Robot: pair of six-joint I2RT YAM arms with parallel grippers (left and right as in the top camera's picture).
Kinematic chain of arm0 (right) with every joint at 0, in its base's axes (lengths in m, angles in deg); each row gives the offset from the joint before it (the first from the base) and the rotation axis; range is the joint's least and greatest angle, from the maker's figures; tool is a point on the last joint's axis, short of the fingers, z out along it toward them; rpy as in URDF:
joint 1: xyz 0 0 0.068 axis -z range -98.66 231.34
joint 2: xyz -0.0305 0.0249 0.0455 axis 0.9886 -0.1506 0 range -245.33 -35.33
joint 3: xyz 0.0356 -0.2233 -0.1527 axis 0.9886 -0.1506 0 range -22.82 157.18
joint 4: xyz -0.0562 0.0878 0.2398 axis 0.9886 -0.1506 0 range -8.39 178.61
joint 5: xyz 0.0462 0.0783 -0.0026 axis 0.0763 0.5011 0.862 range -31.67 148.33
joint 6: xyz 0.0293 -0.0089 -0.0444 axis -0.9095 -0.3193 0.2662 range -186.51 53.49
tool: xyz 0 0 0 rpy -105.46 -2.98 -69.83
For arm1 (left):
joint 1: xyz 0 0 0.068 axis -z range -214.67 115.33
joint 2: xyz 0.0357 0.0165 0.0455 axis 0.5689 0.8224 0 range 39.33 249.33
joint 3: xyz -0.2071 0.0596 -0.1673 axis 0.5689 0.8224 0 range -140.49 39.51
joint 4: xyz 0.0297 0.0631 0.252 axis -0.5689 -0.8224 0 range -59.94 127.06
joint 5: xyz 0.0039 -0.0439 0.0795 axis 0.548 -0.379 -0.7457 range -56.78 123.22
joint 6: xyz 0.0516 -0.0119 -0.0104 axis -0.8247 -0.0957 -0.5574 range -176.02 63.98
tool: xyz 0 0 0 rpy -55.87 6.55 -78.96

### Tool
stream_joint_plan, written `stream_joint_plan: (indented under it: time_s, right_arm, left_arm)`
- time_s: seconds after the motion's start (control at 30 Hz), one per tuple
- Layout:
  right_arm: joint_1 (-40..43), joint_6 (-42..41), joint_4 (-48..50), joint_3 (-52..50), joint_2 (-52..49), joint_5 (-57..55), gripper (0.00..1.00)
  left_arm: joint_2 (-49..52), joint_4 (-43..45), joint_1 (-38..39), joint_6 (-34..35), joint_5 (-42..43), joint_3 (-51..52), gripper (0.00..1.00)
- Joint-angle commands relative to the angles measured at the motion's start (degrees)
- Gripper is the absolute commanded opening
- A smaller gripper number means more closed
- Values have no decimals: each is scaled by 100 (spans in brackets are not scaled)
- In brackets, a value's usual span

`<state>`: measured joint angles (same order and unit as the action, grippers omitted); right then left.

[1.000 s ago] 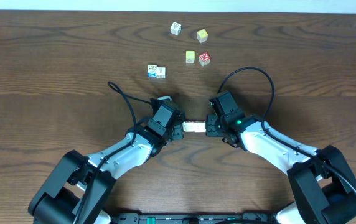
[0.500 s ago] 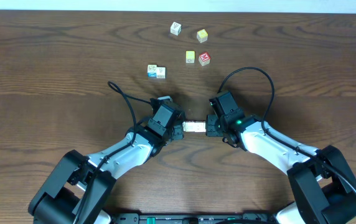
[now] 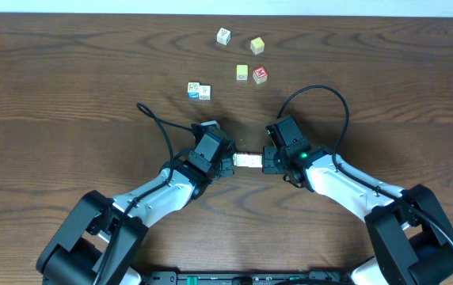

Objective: Lift 4 blocks
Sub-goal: 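Keep squeezing the block row between both grippers, holding it steady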

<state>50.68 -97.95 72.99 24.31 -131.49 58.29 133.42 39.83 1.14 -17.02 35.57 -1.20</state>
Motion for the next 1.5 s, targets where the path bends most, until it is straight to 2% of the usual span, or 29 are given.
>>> stream_joint_plan:
  time_s: [0.0,1.0,1.47]
  right_arm:
    - [-739,-221,402,175,-133,2264,1]
    - [-638,-221,511,177,-133,2262,1]
    - [-684,-216,254,177,-133,2258,1]
  left_arm:
    - [22,404,579,166,1794,-262,7]
    - [22,485,573,157,1797,-264,7]
    - [22,354,575,160,1797,-262,7]
